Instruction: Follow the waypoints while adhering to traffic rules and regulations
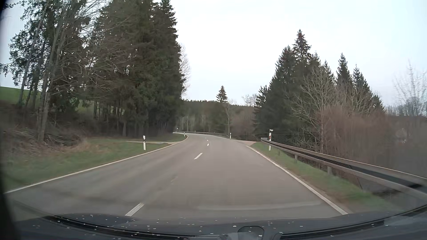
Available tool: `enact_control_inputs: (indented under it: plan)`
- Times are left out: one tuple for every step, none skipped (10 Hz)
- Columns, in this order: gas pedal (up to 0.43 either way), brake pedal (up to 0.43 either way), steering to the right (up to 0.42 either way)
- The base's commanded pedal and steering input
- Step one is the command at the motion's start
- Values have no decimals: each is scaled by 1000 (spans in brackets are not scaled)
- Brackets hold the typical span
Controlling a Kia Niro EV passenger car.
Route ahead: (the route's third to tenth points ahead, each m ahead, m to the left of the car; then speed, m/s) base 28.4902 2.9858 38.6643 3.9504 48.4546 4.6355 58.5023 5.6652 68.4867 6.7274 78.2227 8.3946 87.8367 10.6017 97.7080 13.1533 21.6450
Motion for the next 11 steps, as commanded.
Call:
enact_control_inputs:
  plan:
    - [299, 0, -12]
    - [299, 0, -13]
    - [299, 0, -13]
    - [299, 0, -14]
    - [299, 0, -15]
    - [299, 0, -15]
    - [299, 0, -15]
    - [299, 0, -16]
    - [299, 0, -16]
    - [299, 0, -16]
    - [287, 0, -16]
